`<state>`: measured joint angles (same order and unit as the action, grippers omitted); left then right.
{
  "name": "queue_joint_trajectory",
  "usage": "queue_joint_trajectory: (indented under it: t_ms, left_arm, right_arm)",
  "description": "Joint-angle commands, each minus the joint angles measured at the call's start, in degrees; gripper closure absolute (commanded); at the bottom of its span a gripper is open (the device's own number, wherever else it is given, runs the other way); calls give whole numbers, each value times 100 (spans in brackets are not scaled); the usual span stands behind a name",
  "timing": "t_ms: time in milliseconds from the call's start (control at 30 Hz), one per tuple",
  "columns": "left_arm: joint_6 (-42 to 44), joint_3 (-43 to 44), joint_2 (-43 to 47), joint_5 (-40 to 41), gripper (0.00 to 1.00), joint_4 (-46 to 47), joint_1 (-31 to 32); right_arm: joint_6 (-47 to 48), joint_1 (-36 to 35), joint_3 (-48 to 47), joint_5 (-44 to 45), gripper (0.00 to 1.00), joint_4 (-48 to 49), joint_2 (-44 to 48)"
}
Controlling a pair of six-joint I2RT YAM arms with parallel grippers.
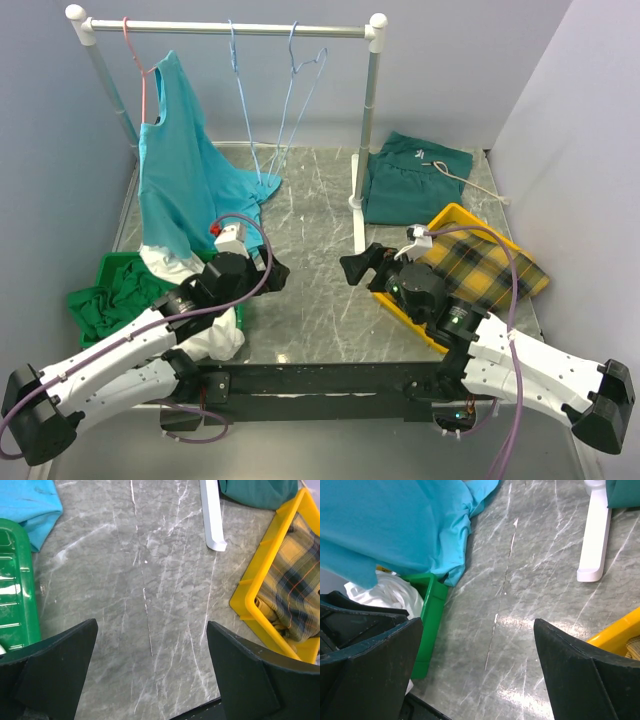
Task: Place the t-shirt on the hanger
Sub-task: Pick up the T-shirt and place it in the bin.
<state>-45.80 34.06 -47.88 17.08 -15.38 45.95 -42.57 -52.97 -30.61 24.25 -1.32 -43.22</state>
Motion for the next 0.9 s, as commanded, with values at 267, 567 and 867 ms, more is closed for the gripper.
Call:
queue_joint_trajectory:
  t_ms: [267, 567, 867]
  left_arm:
    - [-2300, 338, 744, 1944, 3, -2536, 1]
    - [-2401, 461, 1177, 3047, 1, -3103, -735]
    - [-1686, 250, 954, 1966, 12, -2330, -2845]
  right_arm:
    - [56, 41, 46, -157, 0, 115, -55]
    - [-6, 41, 99, -517, 0, 422, -178]
    - [12, 41, 134, -579, 0, 299, 33]
